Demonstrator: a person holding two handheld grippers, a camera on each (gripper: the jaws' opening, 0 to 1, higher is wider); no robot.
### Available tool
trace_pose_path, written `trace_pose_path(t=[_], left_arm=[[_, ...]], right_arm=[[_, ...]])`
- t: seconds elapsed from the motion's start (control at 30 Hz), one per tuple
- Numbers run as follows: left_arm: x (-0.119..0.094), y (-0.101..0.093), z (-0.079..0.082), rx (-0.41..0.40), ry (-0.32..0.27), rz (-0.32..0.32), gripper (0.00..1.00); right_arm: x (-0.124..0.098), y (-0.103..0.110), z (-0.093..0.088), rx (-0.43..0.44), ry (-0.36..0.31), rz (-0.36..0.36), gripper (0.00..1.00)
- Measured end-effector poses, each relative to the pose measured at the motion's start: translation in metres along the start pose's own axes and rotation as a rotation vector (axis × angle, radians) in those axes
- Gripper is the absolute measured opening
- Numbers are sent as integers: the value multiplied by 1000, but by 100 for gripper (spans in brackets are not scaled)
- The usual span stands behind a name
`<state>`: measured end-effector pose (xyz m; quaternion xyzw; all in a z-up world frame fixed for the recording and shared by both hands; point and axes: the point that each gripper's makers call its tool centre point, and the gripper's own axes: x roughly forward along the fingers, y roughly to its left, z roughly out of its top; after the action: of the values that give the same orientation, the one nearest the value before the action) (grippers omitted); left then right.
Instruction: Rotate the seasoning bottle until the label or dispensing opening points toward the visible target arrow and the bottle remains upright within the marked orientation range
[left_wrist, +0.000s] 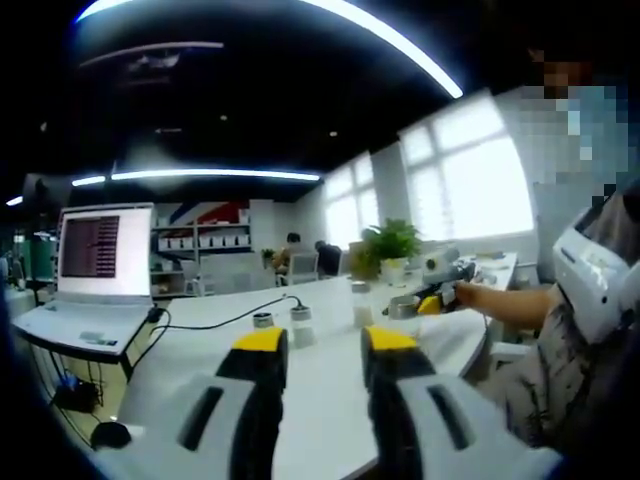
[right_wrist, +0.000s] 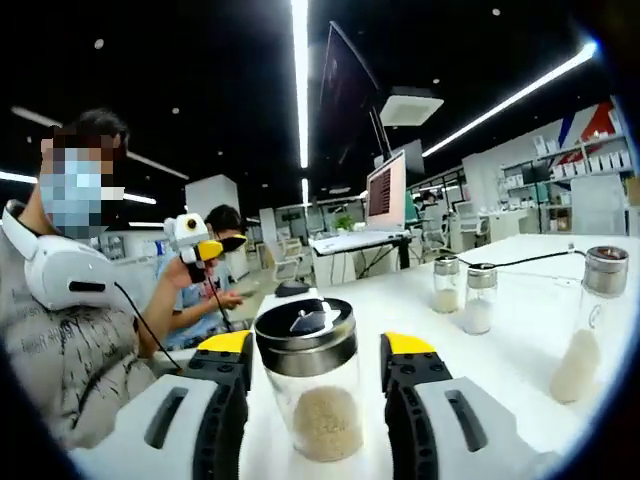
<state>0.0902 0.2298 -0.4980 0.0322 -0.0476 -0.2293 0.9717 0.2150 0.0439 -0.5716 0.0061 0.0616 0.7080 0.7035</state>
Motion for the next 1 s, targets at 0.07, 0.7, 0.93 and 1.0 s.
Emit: trace_pose_path(t=[0.07,0.7,0.93,1.0], left_arm=[[1,0,-1,-3,2,-1,31],[7,2,-12,-25,28,6,31],[8,3,-12,-18,33,14,31],[10,3,-14,-19,38,9,31]], right_arm=[[-3,9,16,55,-76,27,75],[-32,6,34,-85,-122,-380,66],[-22,-3,30,-44,-138,-476,61],[-21,-4,29,-5,-149,-475,58]])
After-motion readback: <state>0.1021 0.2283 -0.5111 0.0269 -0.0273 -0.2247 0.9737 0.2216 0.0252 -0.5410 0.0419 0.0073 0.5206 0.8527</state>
